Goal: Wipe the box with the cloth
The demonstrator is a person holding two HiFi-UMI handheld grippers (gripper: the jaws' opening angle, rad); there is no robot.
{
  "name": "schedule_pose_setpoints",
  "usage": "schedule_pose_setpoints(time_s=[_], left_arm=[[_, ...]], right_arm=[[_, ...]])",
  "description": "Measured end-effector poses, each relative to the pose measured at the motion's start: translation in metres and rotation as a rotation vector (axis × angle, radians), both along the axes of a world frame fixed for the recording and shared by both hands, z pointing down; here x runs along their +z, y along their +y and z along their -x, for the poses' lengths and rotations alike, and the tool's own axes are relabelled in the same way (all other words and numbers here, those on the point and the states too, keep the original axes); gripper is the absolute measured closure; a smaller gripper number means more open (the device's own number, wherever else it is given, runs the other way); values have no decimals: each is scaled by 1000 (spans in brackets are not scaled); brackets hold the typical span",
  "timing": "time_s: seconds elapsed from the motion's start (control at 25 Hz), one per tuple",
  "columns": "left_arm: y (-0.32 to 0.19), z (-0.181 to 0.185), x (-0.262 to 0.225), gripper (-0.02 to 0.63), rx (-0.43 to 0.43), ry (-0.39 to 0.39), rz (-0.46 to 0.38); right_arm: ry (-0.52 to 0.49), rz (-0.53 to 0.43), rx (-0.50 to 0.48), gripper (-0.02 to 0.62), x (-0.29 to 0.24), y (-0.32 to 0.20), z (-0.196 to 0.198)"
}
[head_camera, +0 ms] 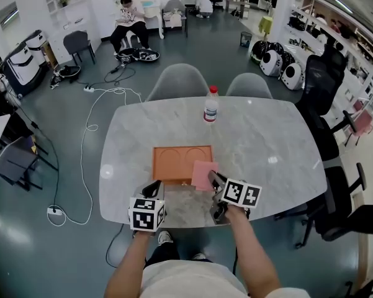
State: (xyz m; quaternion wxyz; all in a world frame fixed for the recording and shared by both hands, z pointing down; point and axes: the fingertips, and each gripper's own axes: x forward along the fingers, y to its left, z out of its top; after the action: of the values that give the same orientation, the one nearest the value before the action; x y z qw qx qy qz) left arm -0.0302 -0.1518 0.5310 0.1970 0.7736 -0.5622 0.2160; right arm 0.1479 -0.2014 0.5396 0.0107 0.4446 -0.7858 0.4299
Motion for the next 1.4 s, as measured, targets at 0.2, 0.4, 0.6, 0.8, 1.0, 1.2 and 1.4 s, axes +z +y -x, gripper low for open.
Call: schedule_pose_setpoints(time_s=[0.2, 0.4, 0.6, 0.8, 1.0, 1.2, 1.4], left_arm=[[11, 10, 3, 589, -21, 7, -4], [22, 19, 7, 589, -36, 8, -7], [35, 36, 11, 589, -55, 18, -3], [45, 48, 18, 589, -78, 18, 7], [52, 61, 16, 589, -90, 29, 4], [54, 70, 19, 589, -95, 24, 7], [52, 69, 26, 589, -89, 23, 14]], right_arm=[[-40, -62, -73, 578, -16, 14, 28], [-59, -95, -148, 578, -22, 28, 56], [-73, -121, -233, 578, -19, 47, 98], [-98, -124, -298, 578, -4, 63, 137], [-100, -130, -332, 578, 12, 66, 171], [-65, -107, -337, 578, 33, 63, 190], [-33, -84, -287, 578, 54, 55, 187]])
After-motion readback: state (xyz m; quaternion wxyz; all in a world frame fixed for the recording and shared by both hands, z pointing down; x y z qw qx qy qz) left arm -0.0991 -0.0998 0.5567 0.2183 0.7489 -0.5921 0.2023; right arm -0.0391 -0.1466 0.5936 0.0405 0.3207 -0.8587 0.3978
